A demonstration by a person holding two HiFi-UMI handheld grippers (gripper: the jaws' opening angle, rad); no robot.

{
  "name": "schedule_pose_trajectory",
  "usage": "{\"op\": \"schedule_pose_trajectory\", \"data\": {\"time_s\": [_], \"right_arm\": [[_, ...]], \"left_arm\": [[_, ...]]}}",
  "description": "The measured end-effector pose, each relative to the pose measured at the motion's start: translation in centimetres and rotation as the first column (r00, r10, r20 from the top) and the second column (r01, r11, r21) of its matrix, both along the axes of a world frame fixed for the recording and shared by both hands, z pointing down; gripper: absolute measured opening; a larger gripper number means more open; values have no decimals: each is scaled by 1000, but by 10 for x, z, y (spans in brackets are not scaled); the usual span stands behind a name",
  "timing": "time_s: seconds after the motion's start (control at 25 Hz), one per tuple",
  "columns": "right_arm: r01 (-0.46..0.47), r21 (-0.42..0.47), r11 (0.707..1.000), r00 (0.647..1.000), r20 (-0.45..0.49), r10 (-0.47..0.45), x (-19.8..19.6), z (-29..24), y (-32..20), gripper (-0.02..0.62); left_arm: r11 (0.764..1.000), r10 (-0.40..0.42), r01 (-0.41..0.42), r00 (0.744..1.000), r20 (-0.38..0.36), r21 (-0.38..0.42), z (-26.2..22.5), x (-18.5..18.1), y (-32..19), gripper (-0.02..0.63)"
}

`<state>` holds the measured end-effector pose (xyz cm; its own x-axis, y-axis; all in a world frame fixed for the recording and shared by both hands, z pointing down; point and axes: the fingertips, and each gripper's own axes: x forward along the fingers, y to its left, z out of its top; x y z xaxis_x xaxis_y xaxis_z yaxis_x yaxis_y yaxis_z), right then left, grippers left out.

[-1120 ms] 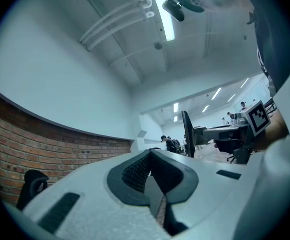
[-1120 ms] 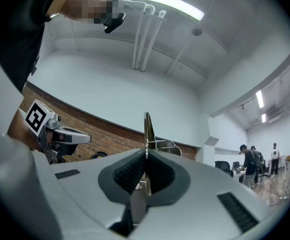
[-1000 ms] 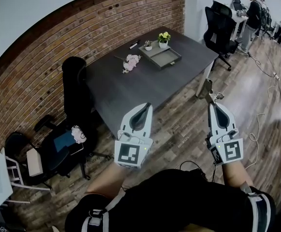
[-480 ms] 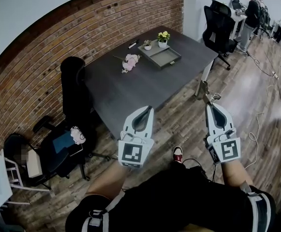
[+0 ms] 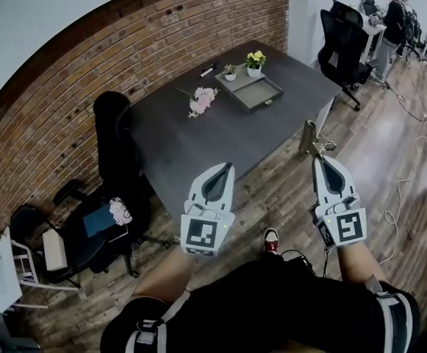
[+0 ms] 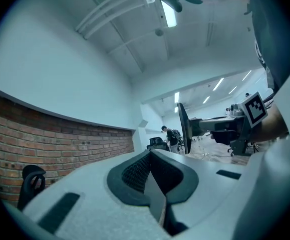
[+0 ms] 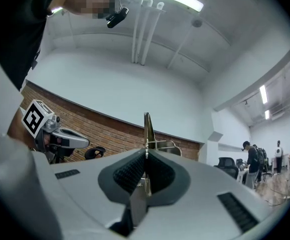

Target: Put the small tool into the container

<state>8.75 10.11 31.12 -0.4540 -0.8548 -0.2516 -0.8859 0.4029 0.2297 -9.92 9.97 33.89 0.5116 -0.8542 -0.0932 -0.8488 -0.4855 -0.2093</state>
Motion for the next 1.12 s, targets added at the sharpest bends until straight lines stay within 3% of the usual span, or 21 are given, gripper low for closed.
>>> {"op": "schedule_pose_trajectory", "data": {"time_s": [0.36,0.56,1.12], "right_arm": [[6,-16,1000,1000,8,-5,22,5,-58,3],[5,-23,1000,1000,28,-4,35,10,-83,3],[19,-53,998,999,49,-16,61,18,-139,3]], "left_arm": [[1000,9,-9,1000,11,-16,6,27,-56,6],[1000,13,-12,999,53,-12,8,40,-81,6],[1000,12,-12,999,35,-6,5,69,-135,6]]}}
